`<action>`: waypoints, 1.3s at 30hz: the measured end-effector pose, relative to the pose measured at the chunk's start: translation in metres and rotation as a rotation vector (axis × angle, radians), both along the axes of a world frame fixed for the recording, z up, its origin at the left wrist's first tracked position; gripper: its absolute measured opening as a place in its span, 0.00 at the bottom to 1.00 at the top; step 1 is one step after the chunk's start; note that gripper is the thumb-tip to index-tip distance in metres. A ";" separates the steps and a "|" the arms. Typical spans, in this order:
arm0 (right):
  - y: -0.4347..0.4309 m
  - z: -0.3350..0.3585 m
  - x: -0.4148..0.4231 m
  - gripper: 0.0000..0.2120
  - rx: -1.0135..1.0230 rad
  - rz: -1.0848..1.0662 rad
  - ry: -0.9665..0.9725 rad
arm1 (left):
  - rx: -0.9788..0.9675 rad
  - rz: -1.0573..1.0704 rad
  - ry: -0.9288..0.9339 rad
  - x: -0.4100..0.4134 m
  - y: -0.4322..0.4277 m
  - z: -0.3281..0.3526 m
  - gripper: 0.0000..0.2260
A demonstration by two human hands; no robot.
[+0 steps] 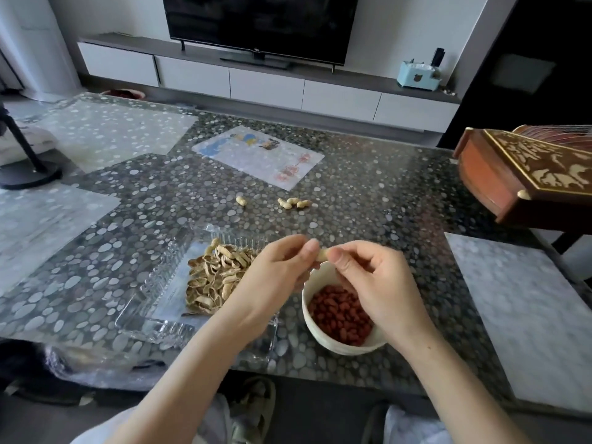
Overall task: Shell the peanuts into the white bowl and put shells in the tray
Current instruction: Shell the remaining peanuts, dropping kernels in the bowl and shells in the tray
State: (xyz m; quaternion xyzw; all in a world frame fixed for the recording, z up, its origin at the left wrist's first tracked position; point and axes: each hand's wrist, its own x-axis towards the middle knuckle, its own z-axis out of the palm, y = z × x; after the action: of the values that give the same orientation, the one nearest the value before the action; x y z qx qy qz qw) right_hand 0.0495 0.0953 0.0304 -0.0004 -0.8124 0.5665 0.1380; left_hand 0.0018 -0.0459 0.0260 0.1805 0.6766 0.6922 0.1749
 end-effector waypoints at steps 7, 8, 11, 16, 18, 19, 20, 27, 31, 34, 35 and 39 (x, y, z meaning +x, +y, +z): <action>0.002 -0.006 0.005 0.08 0.024 -0.111 0.173 | 0.160 -0.018 -0.241 0.013 0.026 0.001 0.14; 0.003 -0.006 0.006 0.08 0.042 -0.127 0.187 | 0.141 -0.018 -0.230 0.013 0.026 0.001 0.15; 0.009 -0.006 0.007 0.12 0.172 -0.216 0.236 | 0.046 0.022 -0.157 0.013 0.028 0.002 0.18; 0.017 -0.006 0.006 0.20 0.322 -0.153 0.149 | 0.039 0.099 0.002 0.008 0.026 0.003 0.17; 0.017 -0.004 0.009 0.16 0.298 -0.073 0.041 | 0.054 0.068 0.017 0.006 0.024 0.003 0.19; 0.018 -0.004 0.011 0.13 0.304 -0.044 0.005 | 0.038 0.052 0.042 0.005 0.023 0.002 0.18; 0.019 -0.003 0.012 0.11 0.325 -0.022 -0.015 | 0.009 0.039 0.079 0.005 0.022 0.002 0.16; 0.027 -0.002 0.018 0.05 0.290 0.030 -0.094 | -0.139 0.085 0.256 0.008 0.021 -0.001 0.02; 0.031 0.001 0.020 0.06 0.277 0.076 -0.100 | 0.006 0.047 0.032 0.005 0.021 -0.001 0.12; 0.030 0.001 0.022 0.15 0.276 0.121 -0.049 | 0.051 -0.044 -0.079 0.006 0.022 0.000 0.15; 0.029 0.001 0.022 0.17 0.273 0.125 -0.031 | 0.015 -0.070 -0.056 0.006 0.023 0.000 0.16; 0.028 -0.001 0.023 0.17 0.270 0.101 0.020 | -0.049 -0.138 0.055 0.011 0.026 0.001 0.20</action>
State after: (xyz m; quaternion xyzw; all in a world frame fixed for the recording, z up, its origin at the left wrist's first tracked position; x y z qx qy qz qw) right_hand 0.0724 0.1236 0.0294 0.0647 -0.8789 0.4581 0.1160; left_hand 0.0126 -0.0195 0.0268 0.2412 0.6837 0.6565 0.2081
